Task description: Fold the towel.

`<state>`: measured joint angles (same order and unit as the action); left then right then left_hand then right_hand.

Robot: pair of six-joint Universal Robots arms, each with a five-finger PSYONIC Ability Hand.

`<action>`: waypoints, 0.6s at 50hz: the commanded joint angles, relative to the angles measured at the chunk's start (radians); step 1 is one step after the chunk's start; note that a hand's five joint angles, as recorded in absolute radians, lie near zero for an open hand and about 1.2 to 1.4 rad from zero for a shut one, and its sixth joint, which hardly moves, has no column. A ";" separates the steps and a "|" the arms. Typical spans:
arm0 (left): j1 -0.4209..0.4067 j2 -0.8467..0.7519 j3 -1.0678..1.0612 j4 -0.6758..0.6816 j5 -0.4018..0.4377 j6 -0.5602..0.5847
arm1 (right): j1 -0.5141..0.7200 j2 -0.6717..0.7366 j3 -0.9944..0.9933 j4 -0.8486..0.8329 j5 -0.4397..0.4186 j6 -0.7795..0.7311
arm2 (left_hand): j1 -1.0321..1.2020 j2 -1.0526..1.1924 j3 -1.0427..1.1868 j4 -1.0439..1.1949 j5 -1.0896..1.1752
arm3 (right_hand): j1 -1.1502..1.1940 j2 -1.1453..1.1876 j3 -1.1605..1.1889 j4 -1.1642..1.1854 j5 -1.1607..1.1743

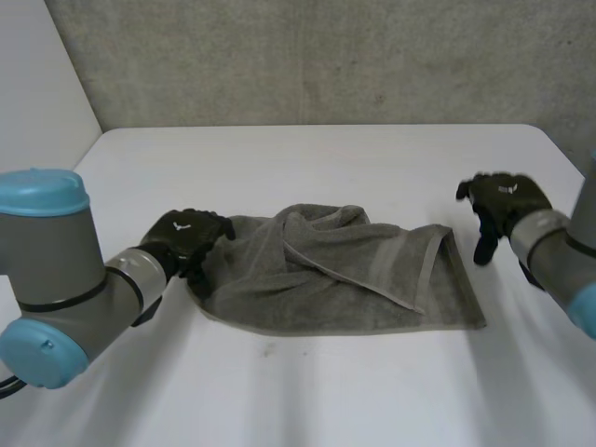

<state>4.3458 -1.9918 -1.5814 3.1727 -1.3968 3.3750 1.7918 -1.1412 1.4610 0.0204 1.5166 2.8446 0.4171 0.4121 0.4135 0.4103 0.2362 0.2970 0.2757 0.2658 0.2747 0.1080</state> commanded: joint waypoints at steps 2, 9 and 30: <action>0.038 0.021 -0.005 -0.004 0.004 -0.002 | -0.042 -0.060 0.226 0.036 -0.095 -0.060 | 0.049 0.054 0.053 0.056 0.055 | 0.090 0.112 0.122 0.113 0.105; 0.038 0.022 -0.019 -0.002 0.005 -0.002 | -0.054 -0.052 0.303 -0.057 -0.148 -0.060 | 0.040 0.045 0.044 0.047 0.046 | 0.093 0.115 0.124 0.116 0.108; 0.040 0.025 -0.026 -0.002 0.005 -0.002 | -0.078 0.026 0.320 -0.174 -0.159 -0.060 | 0.017 0.022 0.020 0.023 0.023 | 0.322 0.344 0.353 0.345 0.337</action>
<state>4.3853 -1.9665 -1.6070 3.1708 -1.3913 3.3732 1.7168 -1.1275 1.7858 -0.1259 1.3587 2.7844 0.4012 0.3925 0.3938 0.3909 0.2157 0.5039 0.4933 0.5074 0.5064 0.3050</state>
